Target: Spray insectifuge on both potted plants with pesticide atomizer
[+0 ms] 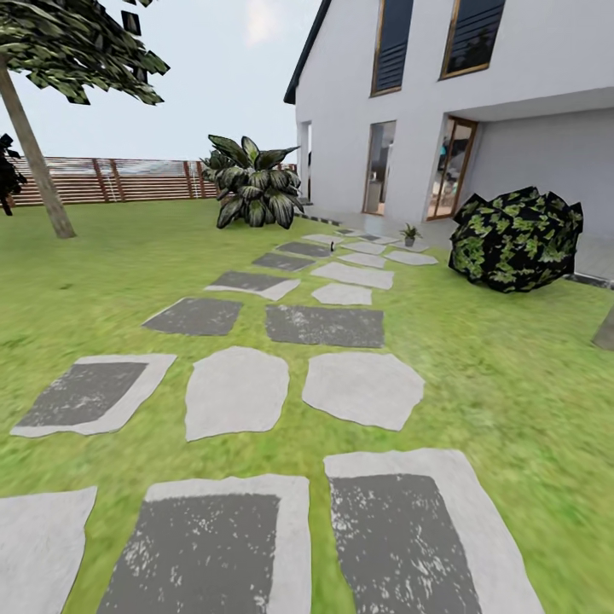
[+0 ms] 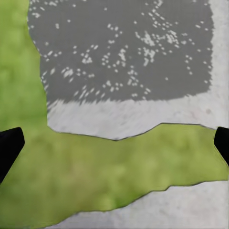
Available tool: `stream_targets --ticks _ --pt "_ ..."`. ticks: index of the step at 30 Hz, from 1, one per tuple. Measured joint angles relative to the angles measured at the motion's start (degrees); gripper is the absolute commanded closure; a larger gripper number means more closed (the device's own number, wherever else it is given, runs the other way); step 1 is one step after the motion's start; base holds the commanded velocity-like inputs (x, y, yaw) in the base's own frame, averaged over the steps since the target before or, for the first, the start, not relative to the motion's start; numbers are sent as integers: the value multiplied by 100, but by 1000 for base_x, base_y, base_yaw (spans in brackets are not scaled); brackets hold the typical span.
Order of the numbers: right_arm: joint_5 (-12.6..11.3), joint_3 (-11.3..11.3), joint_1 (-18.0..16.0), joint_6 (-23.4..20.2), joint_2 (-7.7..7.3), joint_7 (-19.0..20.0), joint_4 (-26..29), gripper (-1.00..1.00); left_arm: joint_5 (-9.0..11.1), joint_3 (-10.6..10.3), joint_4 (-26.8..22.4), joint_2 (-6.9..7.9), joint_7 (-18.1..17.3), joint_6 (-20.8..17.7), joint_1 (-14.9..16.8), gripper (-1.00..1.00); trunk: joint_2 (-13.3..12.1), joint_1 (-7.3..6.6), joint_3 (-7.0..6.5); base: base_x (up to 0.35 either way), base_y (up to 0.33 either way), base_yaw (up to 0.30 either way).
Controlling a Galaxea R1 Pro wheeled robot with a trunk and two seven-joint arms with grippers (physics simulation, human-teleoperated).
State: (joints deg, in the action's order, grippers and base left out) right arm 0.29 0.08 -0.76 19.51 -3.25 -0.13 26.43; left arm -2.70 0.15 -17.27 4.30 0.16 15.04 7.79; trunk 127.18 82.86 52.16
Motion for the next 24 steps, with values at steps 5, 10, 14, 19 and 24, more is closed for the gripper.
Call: stream_targets --ticks 5,10,14,19,24 --pt "-4 0 0 0 0 -3 -1 -100 0 0 0 0 0 4 0 -100 0 0 0 338 0 0" --pt "-4 1 0 0 0 -3 -3 -100 0 1 1 1 0 2 0 -100 -1 8 0 338 0 0" --pt "-5 0 0 0 0 -3 -3 -100 0 0 0 0 0 3 0 -100 0 0 0 338 0 0" --pt "-5 0 0 0 0 -3 -3 -100 0 0 0 0 0 3 0 -100 0 0 0 338 0 0" --pt "-6 0 0 0 0 -3 -3 -100 0 -1 0 0 0 2 0 -100 0 0 0 338 0 -3"
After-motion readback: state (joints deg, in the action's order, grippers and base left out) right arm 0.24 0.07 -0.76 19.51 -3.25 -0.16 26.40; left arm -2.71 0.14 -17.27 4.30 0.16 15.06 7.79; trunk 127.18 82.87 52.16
